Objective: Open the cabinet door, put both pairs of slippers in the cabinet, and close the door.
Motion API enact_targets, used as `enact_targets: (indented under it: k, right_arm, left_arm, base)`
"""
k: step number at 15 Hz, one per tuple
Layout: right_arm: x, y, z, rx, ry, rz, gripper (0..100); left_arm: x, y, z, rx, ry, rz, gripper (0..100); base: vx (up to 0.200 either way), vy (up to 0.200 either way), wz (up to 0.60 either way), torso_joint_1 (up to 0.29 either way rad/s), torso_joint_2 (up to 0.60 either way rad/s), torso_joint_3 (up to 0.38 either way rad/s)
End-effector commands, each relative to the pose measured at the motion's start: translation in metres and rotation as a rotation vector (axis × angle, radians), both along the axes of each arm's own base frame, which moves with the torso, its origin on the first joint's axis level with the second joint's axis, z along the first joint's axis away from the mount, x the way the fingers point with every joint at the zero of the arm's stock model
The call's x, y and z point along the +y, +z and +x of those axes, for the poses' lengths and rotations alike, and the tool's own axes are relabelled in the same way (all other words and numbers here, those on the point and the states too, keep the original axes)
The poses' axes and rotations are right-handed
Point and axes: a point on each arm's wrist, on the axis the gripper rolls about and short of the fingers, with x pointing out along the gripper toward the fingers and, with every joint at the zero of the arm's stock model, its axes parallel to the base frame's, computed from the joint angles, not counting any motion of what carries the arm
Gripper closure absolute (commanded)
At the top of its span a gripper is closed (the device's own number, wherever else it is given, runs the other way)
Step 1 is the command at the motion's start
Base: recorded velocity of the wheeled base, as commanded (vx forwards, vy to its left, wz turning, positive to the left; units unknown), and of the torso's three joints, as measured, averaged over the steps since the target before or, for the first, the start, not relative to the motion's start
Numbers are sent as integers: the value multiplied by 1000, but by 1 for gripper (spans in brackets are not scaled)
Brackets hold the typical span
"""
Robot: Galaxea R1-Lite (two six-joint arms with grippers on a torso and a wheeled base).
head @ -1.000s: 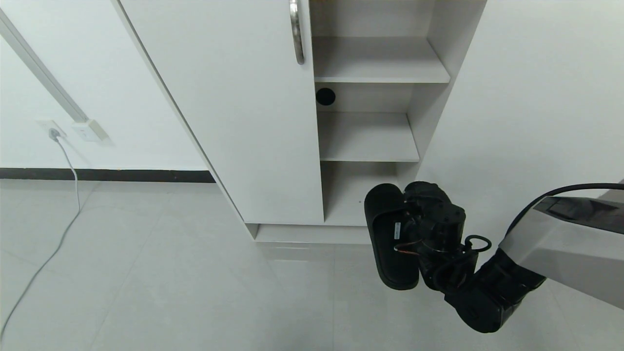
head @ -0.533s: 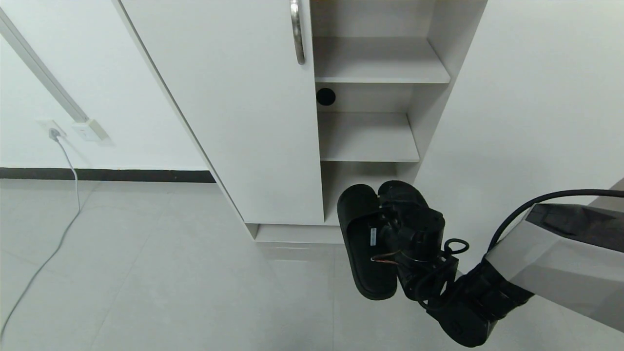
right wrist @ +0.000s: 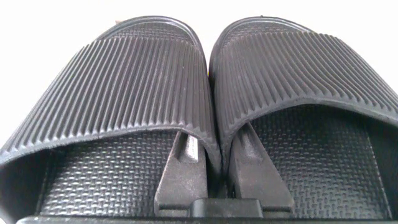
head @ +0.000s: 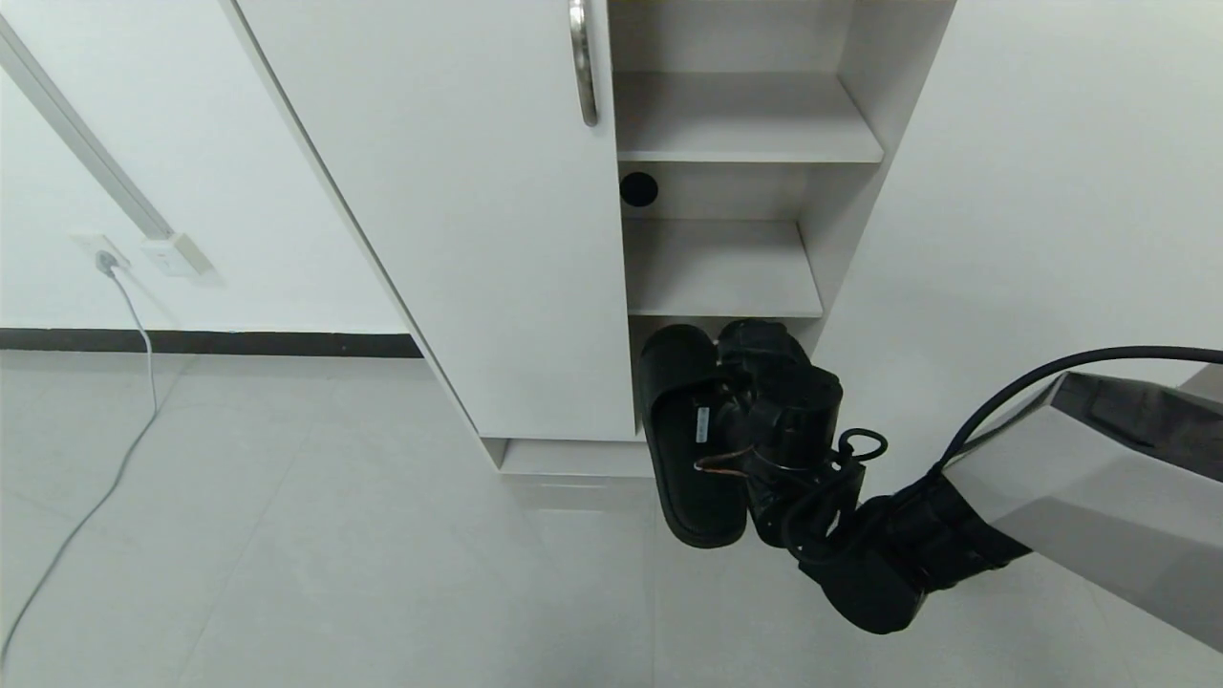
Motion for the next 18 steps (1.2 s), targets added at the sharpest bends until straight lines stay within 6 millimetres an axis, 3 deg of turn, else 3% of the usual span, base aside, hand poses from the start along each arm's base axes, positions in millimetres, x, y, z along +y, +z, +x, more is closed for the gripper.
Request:
enact_targets:
  k: [1,9,13,18]
  right_arm:
    - [-1,9,-1,-14,-15,14,100]
    - [-8,0,23,62,-110,-2,100]
    - [-10,13,20,38,-117,22,100]
    - [-10,11,20,43,-117,17,100]
  left_arm:
    - [0,0,0,1,0,0,100]
    - [0,0,0,3,0,3,100]
    - [0,0,0,1,-2,2,100]
    - [0,0,0,1,-2,2,100]
  base:
    - [0,0,0,0,0,0]
    - [0,0,0,0,0,0]
    - [200,0,0,1,2,4]
    - [200,0,0,0,-1,1]
